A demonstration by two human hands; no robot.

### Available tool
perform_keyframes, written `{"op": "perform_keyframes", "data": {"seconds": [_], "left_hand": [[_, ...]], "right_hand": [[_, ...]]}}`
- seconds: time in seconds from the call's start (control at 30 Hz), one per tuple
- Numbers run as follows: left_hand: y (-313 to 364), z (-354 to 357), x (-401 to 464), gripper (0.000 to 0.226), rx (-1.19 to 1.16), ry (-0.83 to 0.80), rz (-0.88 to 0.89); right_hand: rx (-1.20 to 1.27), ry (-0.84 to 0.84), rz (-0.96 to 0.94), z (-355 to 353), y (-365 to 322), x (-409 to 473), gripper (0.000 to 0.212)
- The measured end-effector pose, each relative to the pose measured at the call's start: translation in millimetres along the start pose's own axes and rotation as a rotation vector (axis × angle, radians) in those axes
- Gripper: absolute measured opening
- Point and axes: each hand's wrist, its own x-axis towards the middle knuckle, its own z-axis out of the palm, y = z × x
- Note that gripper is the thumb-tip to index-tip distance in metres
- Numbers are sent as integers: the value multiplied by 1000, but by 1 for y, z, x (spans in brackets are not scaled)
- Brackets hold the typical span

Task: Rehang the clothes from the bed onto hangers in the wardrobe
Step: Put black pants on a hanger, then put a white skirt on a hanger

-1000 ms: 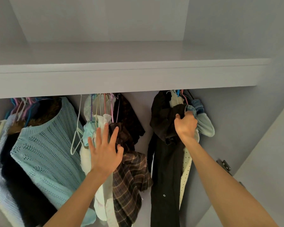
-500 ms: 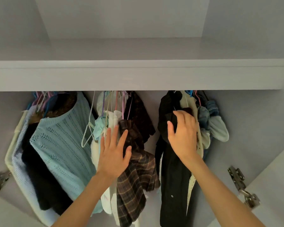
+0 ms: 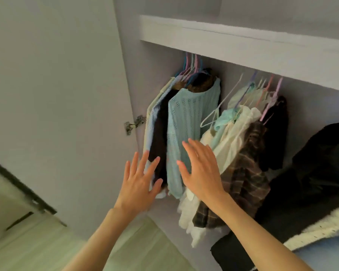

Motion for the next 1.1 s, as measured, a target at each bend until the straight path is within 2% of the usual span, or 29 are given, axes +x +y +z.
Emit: {"op": "perform_keyframes", "data": {"seconds": [0.3,0.53,0.77,0.93,1.1], "left_hand": [[-123,-73,-189,56,117,154,-591],[-180,-138,-408,52,268,214,-1041],[-164,-167,-574,54,266,233,-1516],[-136,-189,-644,80,269,359,-1806],[-109,-197,-695,98,279,379,-2037]], "right_hand": [[243,-291,-440,96,-202,-16,56],[457,-502,-791,144,-397,-104,56],[621,-654,-1124,151,-542,-216,55],[656,-717,-1344,150,-616,-272,55],[708,-827,-1495,147,-666,-325,55]]}}
